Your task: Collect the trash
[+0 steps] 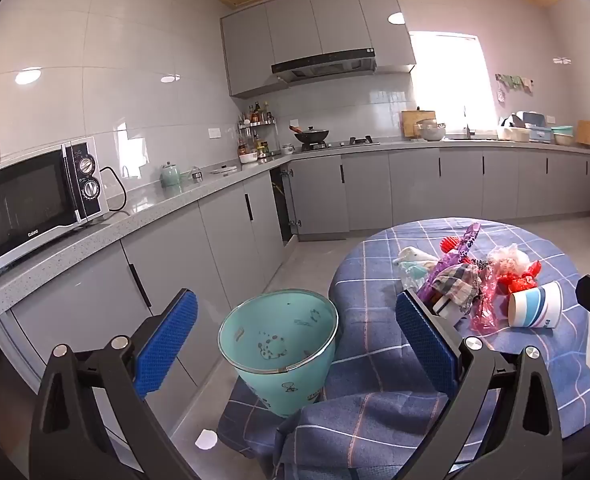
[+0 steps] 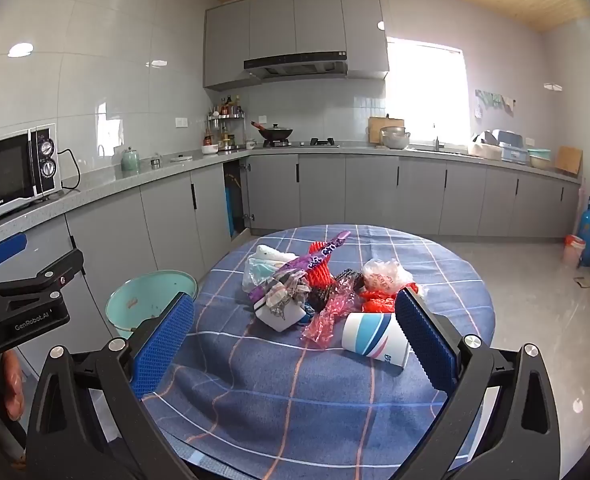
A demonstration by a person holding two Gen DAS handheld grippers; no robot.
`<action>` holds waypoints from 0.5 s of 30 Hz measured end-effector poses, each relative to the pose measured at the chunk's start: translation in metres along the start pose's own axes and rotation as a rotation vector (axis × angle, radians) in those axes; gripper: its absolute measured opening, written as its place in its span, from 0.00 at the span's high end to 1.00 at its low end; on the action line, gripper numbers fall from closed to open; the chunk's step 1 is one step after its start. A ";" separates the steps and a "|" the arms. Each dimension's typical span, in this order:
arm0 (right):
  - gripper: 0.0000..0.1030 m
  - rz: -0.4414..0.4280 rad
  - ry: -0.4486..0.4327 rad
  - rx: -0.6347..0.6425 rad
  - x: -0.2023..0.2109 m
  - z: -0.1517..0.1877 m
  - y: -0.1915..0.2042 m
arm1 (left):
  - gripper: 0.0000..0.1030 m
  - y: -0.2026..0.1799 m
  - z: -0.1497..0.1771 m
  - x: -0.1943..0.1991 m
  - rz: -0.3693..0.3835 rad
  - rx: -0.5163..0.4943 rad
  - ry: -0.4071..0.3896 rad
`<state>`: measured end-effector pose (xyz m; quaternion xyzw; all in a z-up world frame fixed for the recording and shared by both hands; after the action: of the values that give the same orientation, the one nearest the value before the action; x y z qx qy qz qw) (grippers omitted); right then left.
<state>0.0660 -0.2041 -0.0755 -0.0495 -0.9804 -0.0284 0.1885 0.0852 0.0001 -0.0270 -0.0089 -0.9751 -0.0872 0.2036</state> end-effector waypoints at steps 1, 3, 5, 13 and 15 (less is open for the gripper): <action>0.04 -0.002 0.000 -0.005 0.000 0.000 0.000 | 0.05 0.000 0.000 0.000 0.000 -0.001 0.000; 0.04 -0.002 0.001 -0.005 0.000 0.000 0.000 | 0.05 0.000 0.000 0.001 -0.001 -0.003 0.000; 0.04 -0.003 0.002 -0.005 -0.001 0.000 0.000 | 0.05 -0.001 0.000 0.002 0.000 -0.003 -0.001; 0.04 -0.003 0.007 -0.009 -0.001 0.003 -0.001 | 0.05 -0.005 0.001 0.002 -0.002 -0.005 -0.001; 0.04 -0.003 0.011 -0.009 -0.003 0.003 -0.002 | 0.05 -0.008 0.002 0.004 -0.003 -0.009 -0.001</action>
<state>0.0671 -0.2064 -0.0798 -0.0488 -0.9793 -0.0333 0.1937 0.0806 -0.0077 -0.0289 -0.0086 -0.9748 -0.0919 0.2030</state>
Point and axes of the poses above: each gripper's, at about its wrist camera, not at the fingertips, and x roughly against the way its jaws point, y to its left, z to its underside, the point moved 9 cm from there along -x, roughly the way its jaws point, and after that the axes turned 6 degrees about y, right-handed, at the moved point
